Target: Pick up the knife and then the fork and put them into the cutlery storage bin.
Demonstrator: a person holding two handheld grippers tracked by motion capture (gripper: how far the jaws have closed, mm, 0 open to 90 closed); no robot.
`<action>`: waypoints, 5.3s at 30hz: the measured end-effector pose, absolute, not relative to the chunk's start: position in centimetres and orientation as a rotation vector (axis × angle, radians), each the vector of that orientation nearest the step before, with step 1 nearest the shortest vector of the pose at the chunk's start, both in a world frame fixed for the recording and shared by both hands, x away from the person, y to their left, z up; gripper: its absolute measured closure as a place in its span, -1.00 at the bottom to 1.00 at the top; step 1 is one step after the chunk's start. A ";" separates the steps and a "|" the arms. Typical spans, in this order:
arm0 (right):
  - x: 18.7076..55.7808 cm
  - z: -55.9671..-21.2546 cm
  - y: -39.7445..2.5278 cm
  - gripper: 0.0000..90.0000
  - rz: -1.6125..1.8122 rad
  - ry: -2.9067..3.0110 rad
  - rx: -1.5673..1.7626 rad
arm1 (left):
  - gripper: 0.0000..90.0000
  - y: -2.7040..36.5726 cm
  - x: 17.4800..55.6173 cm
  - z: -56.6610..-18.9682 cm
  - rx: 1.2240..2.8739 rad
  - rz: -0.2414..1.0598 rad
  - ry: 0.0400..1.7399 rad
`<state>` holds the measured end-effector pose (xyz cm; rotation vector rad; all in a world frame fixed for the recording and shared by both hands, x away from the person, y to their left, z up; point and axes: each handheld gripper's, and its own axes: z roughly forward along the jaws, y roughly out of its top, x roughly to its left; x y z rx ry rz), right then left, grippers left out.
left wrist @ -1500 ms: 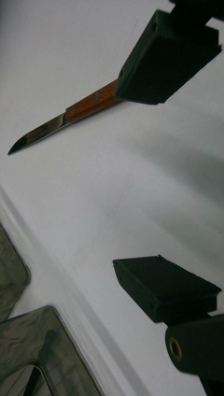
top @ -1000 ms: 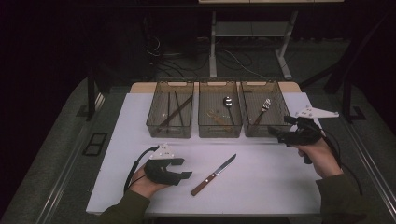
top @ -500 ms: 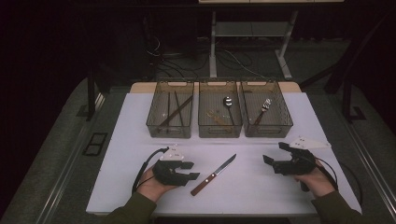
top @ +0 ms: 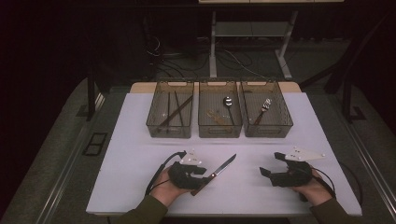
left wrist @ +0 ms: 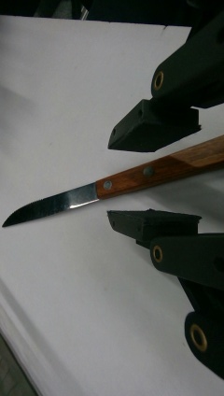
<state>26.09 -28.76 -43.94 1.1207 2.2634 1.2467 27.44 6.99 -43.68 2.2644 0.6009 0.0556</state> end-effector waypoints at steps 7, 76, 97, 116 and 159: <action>26.1 -44.0 -28.8 -0.66 1.241 2.266 1.122 | 0.38 5.5 27.7 -44.4 2.320 0.075 0.595; 30.8 -41.2 -22.1 -0.23 1.652 2.435 1.079 | 0.71 5.3 29.1 -40.0 2.076 0.253 0.548; 32.1 -39.9 -21.0 0.71 1.853 2.324 1.091 | 0.71 3.9 29.4 -40.1 2.046 0.273 0.563; 32.3 -38.9 -19.8 0.98 1.825 2.375 0.990 | 0.53 4.5 29.8 -40.8 2.053 0.236 0.578; 35.2 -29.9 -31.6 0.99 1.505 2.162 1.100 | -1.00 15.8 27.6 -43.7 2.057 0.212 0.633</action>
